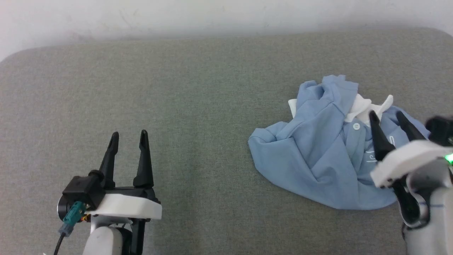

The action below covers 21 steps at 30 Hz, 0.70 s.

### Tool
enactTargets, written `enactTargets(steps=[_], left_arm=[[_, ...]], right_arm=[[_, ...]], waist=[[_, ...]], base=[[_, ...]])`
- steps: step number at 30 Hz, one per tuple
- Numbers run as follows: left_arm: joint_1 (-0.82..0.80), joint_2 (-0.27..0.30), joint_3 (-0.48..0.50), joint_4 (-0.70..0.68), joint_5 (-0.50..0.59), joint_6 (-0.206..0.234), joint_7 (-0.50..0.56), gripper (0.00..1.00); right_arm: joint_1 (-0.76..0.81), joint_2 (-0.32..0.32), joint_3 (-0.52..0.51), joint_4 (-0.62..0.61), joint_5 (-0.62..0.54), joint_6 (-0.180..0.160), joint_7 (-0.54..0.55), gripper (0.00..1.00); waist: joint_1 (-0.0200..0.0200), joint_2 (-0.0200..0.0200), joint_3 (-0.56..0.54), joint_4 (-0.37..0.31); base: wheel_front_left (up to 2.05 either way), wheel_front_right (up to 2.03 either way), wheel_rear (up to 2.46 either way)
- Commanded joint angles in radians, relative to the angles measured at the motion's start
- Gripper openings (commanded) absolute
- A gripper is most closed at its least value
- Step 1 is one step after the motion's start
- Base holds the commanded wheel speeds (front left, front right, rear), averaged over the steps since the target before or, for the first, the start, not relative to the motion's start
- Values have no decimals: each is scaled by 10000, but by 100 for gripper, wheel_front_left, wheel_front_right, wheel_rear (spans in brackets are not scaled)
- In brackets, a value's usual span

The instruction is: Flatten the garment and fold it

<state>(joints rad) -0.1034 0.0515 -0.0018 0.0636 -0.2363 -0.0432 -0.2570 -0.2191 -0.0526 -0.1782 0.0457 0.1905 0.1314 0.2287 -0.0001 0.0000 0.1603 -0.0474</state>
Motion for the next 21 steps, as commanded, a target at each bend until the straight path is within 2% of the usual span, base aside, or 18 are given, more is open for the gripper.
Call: enactTargets(steps=[1,7,15,16,17,18,21], left_arm=[[-117,-12,5,-34,-17,-32,-47,100],[-374,-12,-69,-3,-74,-80,-47,100],[-572,-12,-271,-33,-146,-31,-47,100],[-576,-12,-299,-21,-165,-20,-47,100],[-574,-12,-329,-8,-187,-14,-47,100],[-573,-12,-352,6,-203,-8,-47,100],[-539,-12,-362,28,-240,34,-47,100]], right_arm=[[-302,23,111,79,47,-7,34,100],[-2028,23,453,1870,-198,-7,1209,100],[-3972,23,-509,4291,-1633,-7,2596,100],[-4102,23,-677,4541,-1790,-7,2778,83],[-4215,23,-799,4745,-1926,-7,2913,38],[-4310,23,-857,4872,-2042,-7,2951,0],[-4529,24,-851,5047,-1941,-7,2746,0]], waist=[[1,0,123,103],[1,0,528,520],[1,0,905,1158],[1,0,916,1219],[1,0,914,1273],[1,0,911,1316],[1,0,848,1375]], base=[[0,0,0],[0,0,0],[0,0,0],[0,0,0],[0,0,0],[0,0,0],[0,0,0]])
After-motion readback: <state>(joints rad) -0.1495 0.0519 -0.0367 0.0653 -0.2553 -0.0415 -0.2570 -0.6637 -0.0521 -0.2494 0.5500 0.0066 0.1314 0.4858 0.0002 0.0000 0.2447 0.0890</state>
